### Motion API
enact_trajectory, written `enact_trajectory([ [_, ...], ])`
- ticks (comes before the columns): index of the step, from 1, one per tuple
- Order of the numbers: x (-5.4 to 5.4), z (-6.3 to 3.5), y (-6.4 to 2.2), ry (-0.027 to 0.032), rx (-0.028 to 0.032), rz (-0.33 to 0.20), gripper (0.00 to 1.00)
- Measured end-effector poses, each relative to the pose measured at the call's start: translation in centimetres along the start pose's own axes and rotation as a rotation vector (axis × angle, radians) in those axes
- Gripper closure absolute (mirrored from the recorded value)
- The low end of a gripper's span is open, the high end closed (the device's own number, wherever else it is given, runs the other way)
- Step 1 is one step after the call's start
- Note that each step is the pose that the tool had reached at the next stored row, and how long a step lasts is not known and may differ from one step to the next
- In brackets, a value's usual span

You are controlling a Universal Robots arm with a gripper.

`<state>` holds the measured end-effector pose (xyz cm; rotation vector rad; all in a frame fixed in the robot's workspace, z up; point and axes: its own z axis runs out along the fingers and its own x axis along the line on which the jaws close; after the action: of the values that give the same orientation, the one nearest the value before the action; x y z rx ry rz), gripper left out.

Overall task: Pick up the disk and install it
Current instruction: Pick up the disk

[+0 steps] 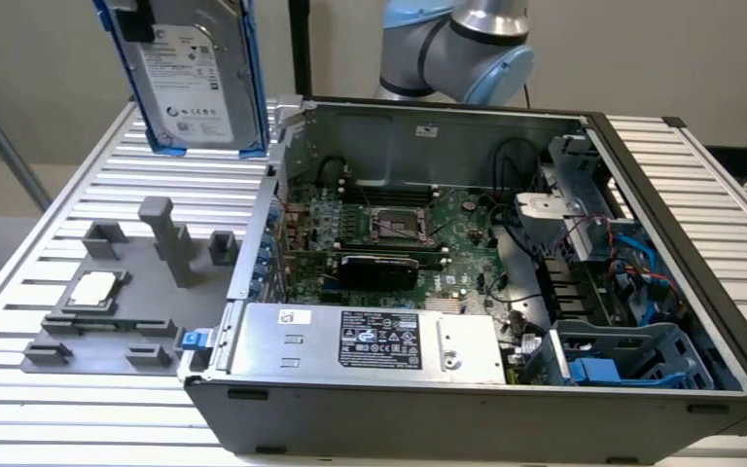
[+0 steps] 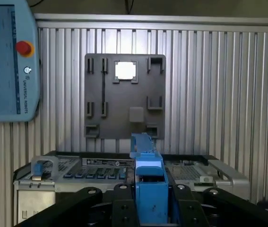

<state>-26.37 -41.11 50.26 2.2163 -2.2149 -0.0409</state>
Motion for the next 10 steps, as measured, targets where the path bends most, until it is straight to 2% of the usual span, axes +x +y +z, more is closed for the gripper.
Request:
enact_trajectory([
  [10, 2.2, -0.16, -4.10, 0.0002, -0.0002, 0.000, 1.00],
])
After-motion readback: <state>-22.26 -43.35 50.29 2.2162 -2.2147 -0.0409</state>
